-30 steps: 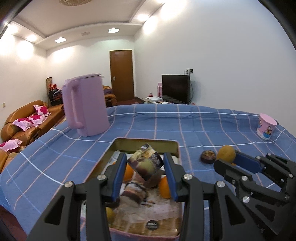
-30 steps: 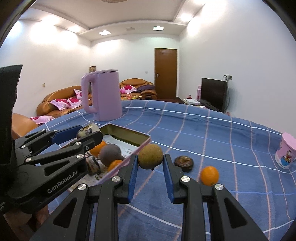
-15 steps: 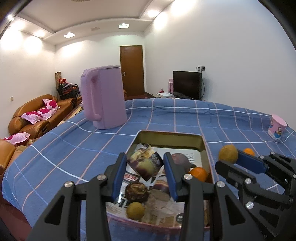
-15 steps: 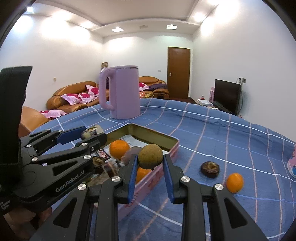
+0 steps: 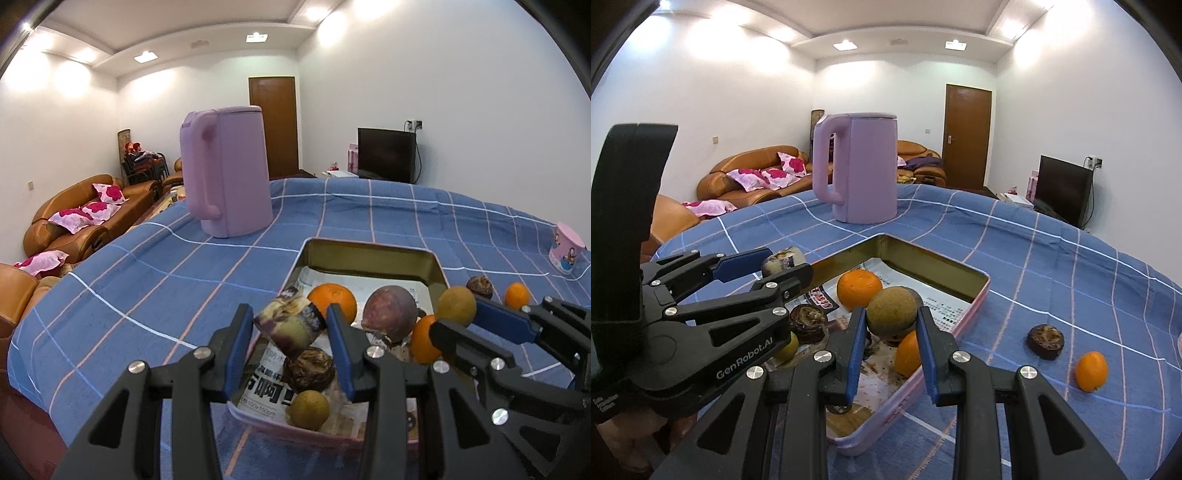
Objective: Organize fruits
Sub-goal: 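Lower the striped taro piece and kiwi into the tin and open both grippers, then move both tools back over the remaining fruit on the cloth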
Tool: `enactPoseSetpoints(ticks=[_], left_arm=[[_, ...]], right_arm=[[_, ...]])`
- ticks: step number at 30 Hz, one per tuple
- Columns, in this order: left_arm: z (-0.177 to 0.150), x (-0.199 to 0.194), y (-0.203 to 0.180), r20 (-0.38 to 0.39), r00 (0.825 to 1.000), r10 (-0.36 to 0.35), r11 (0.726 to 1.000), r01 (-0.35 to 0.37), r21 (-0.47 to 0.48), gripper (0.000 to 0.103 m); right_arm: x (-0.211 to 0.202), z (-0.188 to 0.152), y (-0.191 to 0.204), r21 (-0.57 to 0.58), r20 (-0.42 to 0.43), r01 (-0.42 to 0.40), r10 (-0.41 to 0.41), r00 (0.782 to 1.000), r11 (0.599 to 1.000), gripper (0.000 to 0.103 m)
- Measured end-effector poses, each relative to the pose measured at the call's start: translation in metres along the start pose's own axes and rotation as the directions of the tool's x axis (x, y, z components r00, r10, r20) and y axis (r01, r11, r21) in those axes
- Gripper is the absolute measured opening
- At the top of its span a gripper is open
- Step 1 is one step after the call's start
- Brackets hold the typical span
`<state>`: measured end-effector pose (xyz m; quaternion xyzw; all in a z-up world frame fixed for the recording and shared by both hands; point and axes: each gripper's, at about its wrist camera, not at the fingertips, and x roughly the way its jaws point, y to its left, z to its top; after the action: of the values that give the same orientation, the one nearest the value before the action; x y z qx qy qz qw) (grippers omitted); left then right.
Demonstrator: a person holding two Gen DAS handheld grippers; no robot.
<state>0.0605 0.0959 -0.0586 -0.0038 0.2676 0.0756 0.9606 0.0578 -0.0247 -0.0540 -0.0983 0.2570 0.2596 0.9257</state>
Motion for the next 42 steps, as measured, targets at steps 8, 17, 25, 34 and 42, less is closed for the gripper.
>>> enactPoseSetpoints(ticks=[8, 17, 25, 34, 42], left_arm=[[-0.003, 0.006, 0.001, -0.025, 1.000, 0.004, 1.000, -0.003, 0.008, 0.043], [-0.006, 0.011, -0.001, -0.047, 0.999, 0.003, 1.000, -0.002, 0.022, 0.043], [-0.006, 0.010, -0.002, -0.051, 0.999, 0.015, 1.000, -0.013, 0.025, 0.047], [-0.008, 0.008, 0.002, -0.045, 0.998, 0.034, 0.999, -0.033, 0.015, 0.060], [0.003, -0.011, -0.016, 0.004, 1.000, -0.011, 1.000, 0.011, 0.026, 0.075]], right_arm=[[0.012, -0.001, 0.005, -0.022, -0.058, -0.019, 0.018, 0.998, 1.000, 0.029], [0.020, -0.001, 0.004, -0.015, -0.107, -0.039, 0.037, 0.994, 0.999, 0.029], [0.026, -0.002, 0.000, 0.005, -0.139, -0.060, 0.060, 0.988, 0.998, 0.030], [0.025, -0.003, 0.000, 0.001, -0.136, -0.053, 0.052, 0.989, 0.999, 0.030], [-0.011, -0.004, -0.022, 0.010, -0.049, 0.019, -0.018, 0.999, 1.000, 0.050]])
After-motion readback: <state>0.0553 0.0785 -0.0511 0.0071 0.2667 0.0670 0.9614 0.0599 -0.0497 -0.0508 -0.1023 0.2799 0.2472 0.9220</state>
